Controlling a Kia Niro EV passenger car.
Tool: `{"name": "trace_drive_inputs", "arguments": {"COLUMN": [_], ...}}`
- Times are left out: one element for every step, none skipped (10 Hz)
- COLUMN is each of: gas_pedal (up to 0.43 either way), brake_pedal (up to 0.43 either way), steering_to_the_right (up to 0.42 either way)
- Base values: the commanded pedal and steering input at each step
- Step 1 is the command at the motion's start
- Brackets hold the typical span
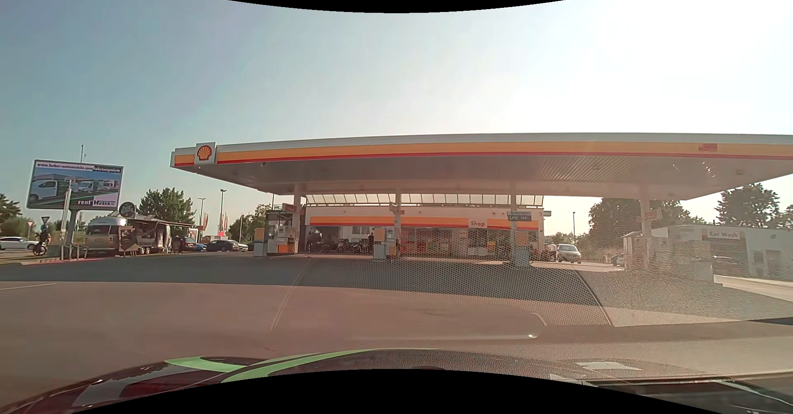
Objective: Follow the waypoints while adhering to traffic rules and regulations
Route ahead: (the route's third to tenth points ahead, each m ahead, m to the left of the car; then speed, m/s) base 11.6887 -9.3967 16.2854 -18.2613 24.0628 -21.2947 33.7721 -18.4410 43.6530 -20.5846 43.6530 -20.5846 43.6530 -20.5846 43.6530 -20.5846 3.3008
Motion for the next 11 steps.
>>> {"name": "trace_drive_inputs", "arguments": {"gas_pedal": [0.197,0.189,0.177,0.169,0.169,0.157,0.157,0.150,0.150,0.138,0.118], "brake_pedal": [0.000,0.000,0.000,0.000,0.000,0.000,0.000,0.000,0.000,0.000,0.000], "steering_to_the_right": [0.000,0.000,0.000,0.004,0.008,0.012,0.014,0.016,0.020,0.022,0.024]}}
